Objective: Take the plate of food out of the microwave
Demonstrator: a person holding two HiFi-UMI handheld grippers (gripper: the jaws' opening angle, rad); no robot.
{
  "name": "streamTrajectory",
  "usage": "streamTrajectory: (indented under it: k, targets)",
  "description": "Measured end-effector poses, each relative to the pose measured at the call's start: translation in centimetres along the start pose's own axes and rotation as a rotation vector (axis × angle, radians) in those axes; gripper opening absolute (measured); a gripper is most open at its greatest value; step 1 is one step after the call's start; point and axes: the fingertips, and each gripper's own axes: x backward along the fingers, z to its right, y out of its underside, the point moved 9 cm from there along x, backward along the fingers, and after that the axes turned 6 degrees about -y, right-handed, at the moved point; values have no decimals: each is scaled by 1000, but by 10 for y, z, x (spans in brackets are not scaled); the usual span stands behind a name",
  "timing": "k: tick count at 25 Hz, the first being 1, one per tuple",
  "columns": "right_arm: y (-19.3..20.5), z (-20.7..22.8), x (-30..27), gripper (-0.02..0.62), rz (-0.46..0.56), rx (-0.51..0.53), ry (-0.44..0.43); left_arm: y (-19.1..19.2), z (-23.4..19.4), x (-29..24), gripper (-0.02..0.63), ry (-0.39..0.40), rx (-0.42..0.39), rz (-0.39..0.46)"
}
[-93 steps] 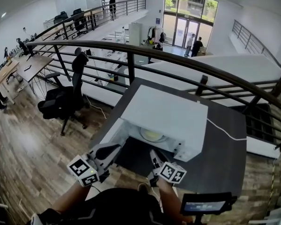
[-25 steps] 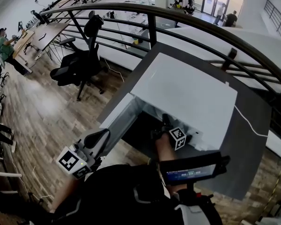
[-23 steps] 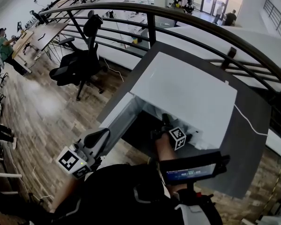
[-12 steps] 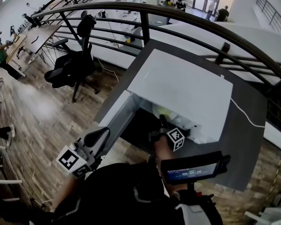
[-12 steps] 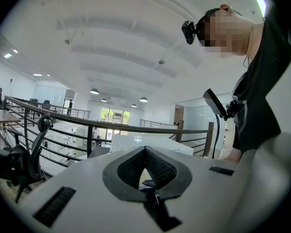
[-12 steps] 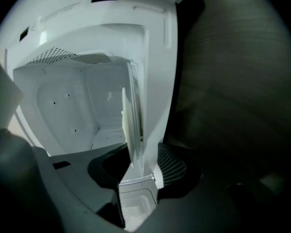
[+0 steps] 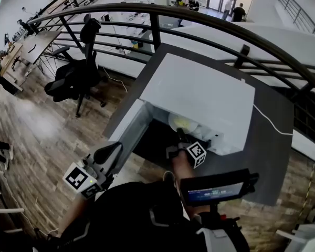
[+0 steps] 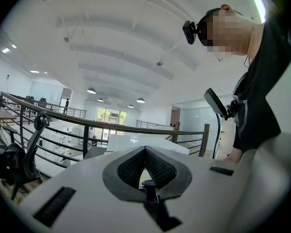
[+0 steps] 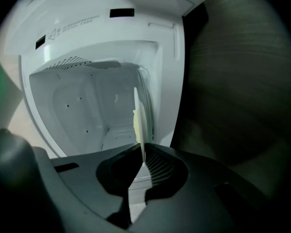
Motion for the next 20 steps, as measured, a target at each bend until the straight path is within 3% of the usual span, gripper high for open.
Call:
streamTrajectory:
  k: [13,20]
  targets:
    - [11,-3,30,18,-45,29,-14,4,1,8,5,50,7,24]
    - [38,-19,39,18,-99,17,-30,3,-7,11,5,102,12,36]
